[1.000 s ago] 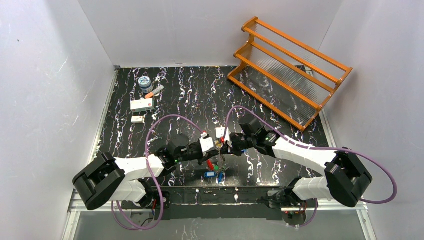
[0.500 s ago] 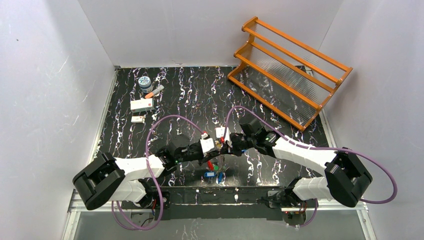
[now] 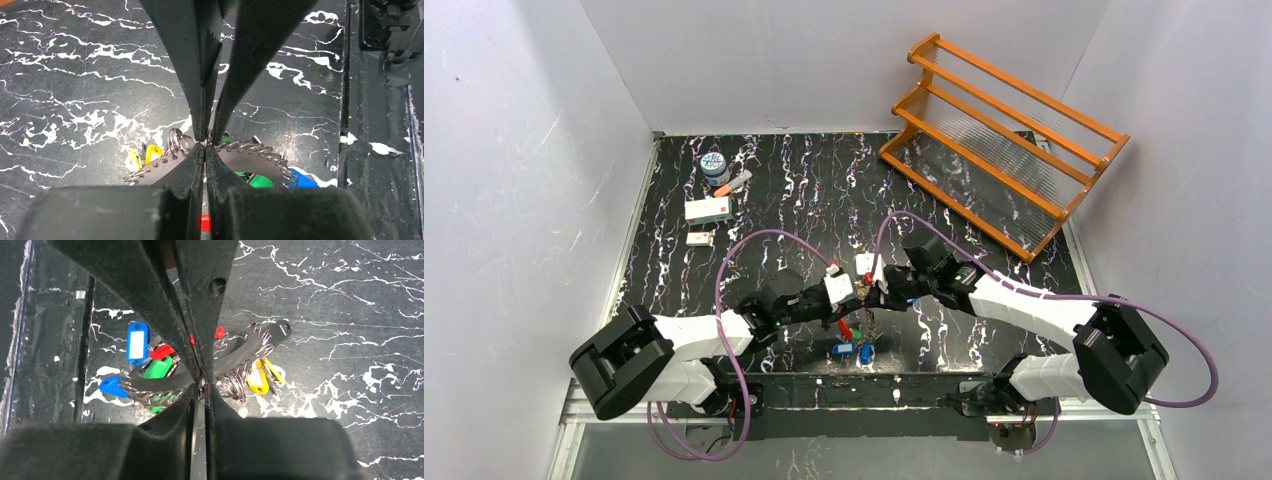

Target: Put the keys on the keyring

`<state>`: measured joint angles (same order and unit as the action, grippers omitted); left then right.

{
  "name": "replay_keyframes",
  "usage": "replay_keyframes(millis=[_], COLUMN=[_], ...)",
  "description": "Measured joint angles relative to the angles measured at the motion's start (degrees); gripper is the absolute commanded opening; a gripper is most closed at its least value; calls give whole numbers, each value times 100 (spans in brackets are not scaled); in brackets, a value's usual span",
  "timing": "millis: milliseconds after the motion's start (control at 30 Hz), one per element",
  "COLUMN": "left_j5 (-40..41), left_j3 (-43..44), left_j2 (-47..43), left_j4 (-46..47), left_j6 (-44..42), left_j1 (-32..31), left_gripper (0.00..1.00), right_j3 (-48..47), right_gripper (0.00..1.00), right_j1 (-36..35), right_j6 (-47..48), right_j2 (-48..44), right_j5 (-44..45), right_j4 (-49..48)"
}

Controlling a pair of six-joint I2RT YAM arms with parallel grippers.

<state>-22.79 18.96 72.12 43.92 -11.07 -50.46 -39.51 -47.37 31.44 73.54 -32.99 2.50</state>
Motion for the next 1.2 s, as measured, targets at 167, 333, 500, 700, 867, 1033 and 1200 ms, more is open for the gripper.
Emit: replay_keyframes(millis=[167, 333, 500, 700, 867, 1033, 1200], left_j5=[232, 448, 632, 570, 286, 107, 22], left_j3=[-98, -269, -531, -804, -984, -1073, -1073], left_j2=[-46, -232, -479, -588, -608, -634, -634], left_j4=[20, 22, 297, 925, 1414, 1700, 1779], left_j6=[83, 190, 367, 494, 479, 468, 472], left_j1=[-4, -4, -9, -9, -9, -15, -17], left_gripper=[0, 0, 0, 0, 0, 0, 0], right_j3=[138, 518, 1051, 1440, 1502, 1502, 1499], right_gripper=[52, 58, 56, 48, 41, 37, 37], right_j1=[138, 426, 540, 616, 627, 627, 627], right_j6=[-280, -691, -942, -1078, -1119, -1161, -1182], right_j2=[-118, -516, -977, -1084, -1084, -1023, -682], right_j5=[-50, -146, -374, -822, -1204, -1521, -1805], right_j4=[-323, -929, -1696, -2363, -2817, -3187, -3322])
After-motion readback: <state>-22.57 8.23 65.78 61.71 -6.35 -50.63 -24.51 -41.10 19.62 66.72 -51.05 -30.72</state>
